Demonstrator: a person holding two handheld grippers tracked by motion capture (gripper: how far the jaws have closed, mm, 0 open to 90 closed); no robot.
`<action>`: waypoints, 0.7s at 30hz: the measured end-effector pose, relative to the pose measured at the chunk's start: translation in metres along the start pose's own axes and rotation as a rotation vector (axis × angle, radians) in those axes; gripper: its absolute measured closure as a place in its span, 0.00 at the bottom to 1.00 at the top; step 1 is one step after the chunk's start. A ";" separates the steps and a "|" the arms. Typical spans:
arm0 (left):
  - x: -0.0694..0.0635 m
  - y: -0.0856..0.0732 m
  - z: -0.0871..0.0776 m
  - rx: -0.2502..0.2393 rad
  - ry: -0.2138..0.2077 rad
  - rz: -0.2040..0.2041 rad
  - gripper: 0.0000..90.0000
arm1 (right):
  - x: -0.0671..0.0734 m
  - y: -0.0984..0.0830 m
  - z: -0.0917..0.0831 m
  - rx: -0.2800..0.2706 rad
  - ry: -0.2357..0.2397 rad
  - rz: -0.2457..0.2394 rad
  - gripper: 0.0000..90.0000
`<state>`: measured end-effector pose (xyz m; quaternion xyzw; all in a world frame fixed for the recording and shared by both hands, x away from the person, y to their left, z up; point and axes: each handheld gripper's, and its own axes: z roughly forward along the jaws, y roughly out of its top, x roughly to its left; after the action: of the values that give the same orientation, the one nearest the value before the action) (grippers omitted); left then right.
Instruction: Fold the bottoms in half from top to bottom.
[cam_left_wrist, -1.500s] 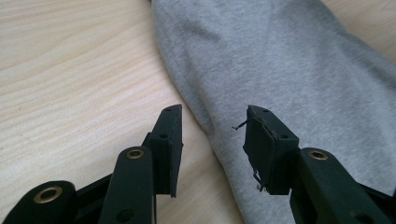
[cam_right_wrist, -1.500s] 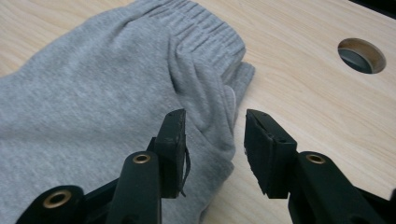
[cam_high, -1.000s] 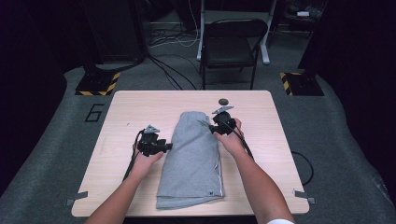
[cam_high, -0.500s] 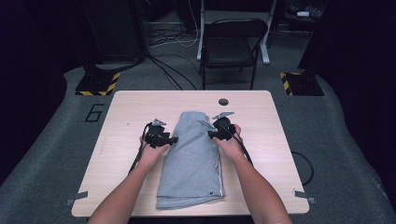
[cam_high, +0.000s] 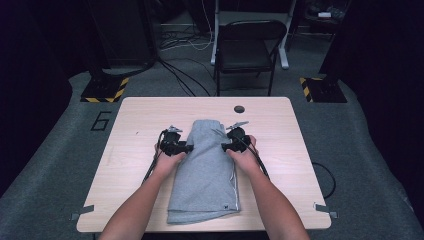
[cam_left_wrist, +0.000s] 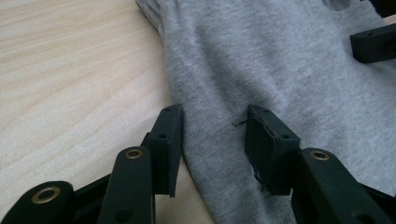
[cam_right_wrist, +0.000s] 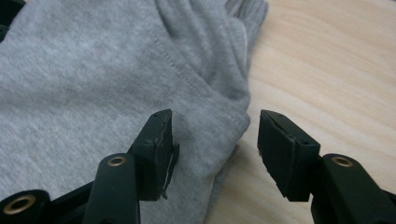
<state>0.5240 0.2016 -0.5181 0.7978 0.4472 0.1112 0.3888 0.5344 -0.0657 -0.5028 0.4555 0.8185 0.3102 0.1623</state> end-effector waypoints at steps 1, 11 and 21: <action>-0.001 0.000 0.000 0.004 -0.005 0.006 0.68 | 0.001 -0.001 0.001 0.001 0.001 0.000 0.55; -0.014 -0.003 -0.005 0.068 -0.037 0.060 0.96 | 0.005 -0.009 -0.005 0.013 0.063 -0.056 0.80; -0.011 -0.011 -0.017 0.062 -0.064 0.071 0.79 | 0.004 -0.013 -0.015 0.008 0.100 -0.086 0.67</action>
<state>0.5022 0.2049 -0.5127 0.8281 0.4089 0.0855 0.3739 0.5159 -0.0728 -0.5002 0.4045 0.8456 0.3221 0.1329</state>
